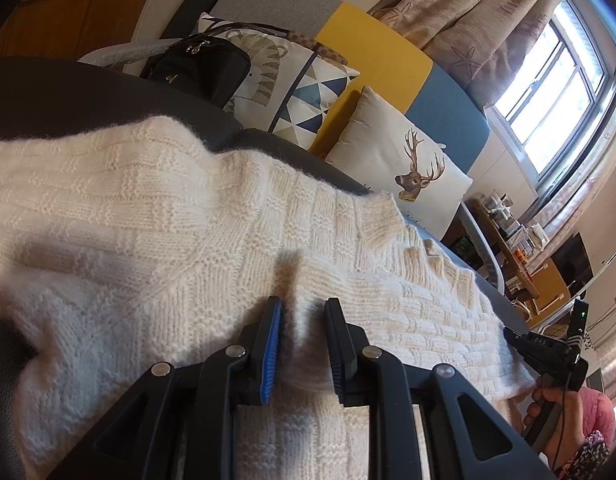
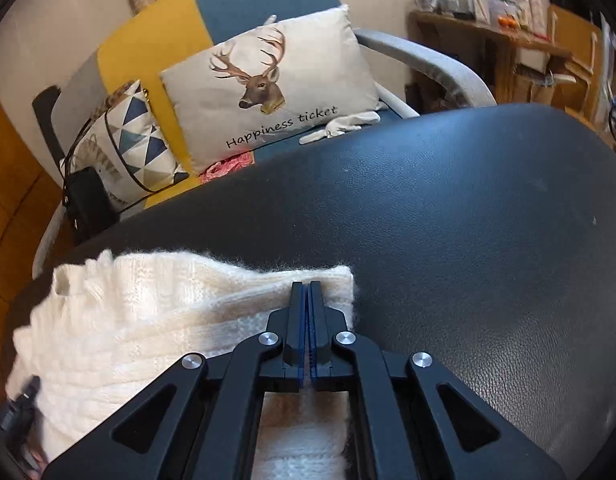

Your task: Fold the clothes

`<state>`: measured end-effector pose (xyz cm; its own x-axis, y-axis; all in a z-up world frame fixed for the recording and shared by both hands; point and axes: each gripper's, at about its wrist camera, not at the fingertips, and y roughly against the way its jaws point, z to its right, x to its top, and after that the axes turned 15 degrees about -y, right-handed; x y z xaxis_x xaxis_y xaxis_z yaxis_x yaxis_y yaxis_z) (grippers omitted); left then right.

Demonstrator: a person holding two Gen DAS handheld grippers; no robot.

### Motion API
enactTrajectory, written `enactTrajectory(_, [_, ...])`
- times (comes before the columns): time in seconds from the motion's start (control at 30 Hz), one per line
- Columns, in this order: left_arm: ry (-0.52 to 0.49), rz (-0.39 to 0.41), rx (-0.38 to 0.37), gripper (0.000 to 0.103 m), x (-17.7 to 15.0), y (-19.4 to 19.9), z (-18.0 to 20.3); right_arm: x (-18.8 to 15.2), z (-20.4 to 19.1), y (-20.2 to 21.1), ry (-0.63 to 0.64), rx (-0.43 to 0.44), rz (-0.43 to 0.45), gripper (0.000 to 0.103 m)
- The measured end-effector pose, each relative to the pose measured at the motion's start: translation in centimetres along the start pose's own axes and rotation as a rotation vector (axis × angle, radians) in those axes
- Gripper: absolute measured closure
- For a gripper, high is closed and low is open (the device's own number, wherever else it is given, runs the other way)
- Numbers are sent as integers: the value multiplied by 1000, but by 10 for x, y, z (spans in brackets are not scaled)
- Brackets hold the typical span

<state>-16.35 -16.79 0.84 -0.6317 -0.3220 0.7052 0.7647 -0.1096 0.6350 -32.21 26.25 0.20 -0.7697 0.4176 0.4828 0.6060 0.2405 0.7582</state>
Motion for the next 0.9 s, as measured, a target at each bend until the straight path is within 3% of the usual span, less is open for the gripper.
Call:
enactTrajectory(0.1, [2,1,-2,82,0,0,0,-3,8,34,-38,82,39,100])
enactTrajectory(0.23, [2,0,-4,82,0,0,-1,-31,4,71,97,97,55,100])
enactTrajectory(0.33, [7,1,-9,82,-1,-1,-2,-52,16,70,122,51,-19,100])
enactTrajectory(0.43, [7,1,-10,82,-1,-1,-2,-67,44,53,103,-3,-32,101])
enactTrajectory(0.47, [7,1,-11,82,-1,-1,-3,-69,50,53,108,1,-11,97])
enactTrajectory(0.6, [6,0,-8,82,-1,-1,-2,-56,57,54,-43,23,-53,91])
enactTrajectory(0.7, [6,0,-8,82,-1,-1,-2,-56,44,74,-126,150,4,88])
enactTrajectory(0.73, [6,0,-9,82,-1,-1,-3,-59,29,76,-93,165,16,88])
enactTrajectory(0.8, [8,1,-10,82,-1,-1,-2,-66,-2,70,2,172,11,88])
enactTrajectory(0.9, [11,1,-13,82,-2,-1,-2,-81,-31,39,97,105,-37,88])
